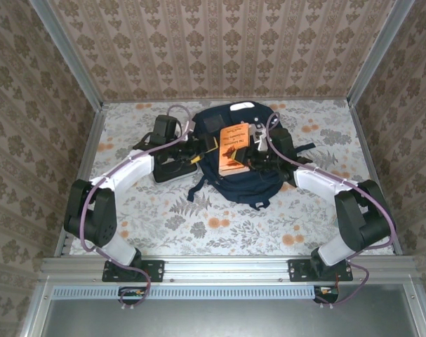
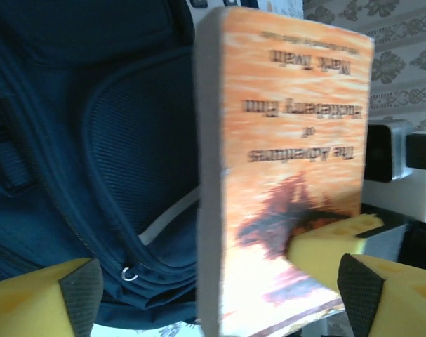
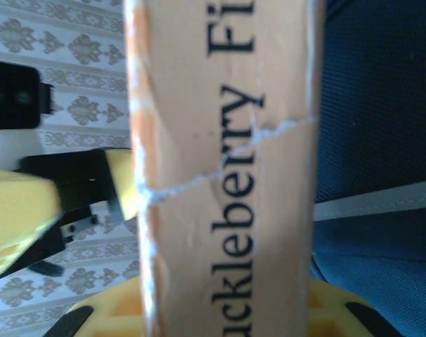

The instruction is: Pack books, pencil case, and school supplies into a backpack

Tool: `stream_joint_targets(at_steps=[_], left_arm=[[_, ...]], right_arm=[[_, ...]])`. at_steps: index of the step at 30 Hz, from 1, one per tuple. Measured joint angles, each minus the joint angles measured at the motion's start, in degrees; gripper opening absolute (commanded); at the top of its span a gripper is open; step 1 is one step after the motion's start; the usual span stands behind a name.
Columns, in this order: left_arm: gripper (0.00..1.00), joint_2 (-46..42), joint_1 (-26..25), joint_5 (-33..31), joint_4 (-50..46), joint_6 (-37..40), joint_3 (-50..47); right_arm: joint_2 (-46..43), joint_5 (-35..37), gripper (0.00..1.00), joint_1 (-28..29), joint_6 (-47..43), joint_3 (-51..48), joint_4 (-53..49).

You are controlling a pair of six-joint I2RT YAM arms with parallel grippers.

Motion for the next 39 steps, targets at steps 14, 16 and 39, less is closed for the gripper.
stream_joint_targets(at_steps=[14,16,39], left_arm=[[0.92,5.29,-0.20,6.71,17.81,-13.94,-0.07],[0.88,6.73,-0.31,7.74,20.09,-15.74,-0.04],[0.11,3.74,-0.07,0.09,24.15,-22.47,1.55]], right_arm=[[1.86,-13.57,0.23,-0.79,13.66,0.63,15.21],[2.73,-14.73,0.23,-0.79,15.89,0.70,17.33],[-1.81,-11.06,0.87,-2.89,23.54,-4.76,23.85]])
